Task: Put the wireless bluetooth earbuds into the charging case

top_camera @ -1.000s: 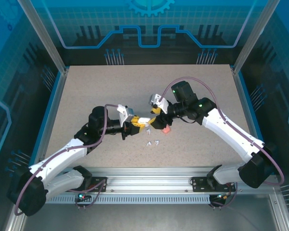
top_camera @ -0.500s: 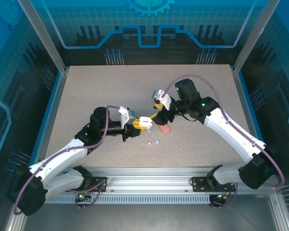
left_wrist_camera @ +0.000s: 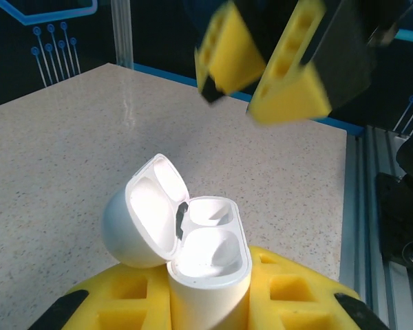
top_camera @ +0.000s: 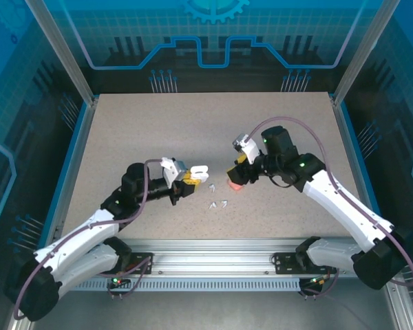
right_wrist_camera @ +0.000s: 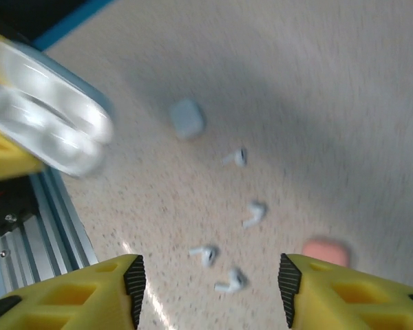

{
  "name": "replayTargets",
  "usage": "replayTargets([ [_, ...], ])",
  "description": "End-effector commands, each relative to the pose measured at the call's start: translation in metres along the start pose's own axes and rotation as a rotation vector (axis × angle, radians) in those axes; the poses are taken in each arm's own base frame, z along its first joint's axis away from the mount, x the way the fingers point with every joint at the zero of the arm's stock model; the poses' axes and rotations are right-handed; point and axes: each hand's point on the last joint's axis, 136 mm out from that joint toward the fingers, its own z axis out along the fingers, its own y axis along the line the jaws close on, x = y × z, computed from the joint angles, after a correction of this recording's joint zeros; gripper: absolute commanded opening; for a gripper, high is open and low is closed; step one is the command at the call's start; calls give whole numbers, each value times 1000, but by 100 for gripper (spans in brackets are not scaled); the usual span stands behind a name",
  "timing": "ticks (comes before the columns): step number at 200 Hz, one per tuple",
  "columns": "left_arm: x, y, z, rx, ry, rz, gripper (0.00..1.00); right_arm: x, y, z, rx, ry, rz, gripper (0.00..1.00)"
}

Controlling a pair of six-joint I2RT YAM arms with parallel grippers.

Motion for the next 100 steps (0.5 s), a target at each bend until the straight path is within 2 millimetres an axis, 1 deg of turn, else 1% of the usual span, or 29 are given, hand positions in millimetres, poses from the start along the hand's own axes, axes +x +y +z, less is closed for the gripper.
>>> replayTargets([
  [1,-8,1,-9,-44,-54,26,0,43,-19,23,97,128,226,54],
  [14,-9,0,-14,-53,-65,30,0,62,-20,37,116,195,265,53],
  [35,-10,-1,-19,-65,-72,38,0,82,-18,59,130,274,304,53],
  [60,-11,-2,-22,-67,-73,43,0,99,-17,82,152,361,331,51],
  [100,-11,-3,-23,-68,-73,43,0,116,-16,110,185,471,345,50],
])
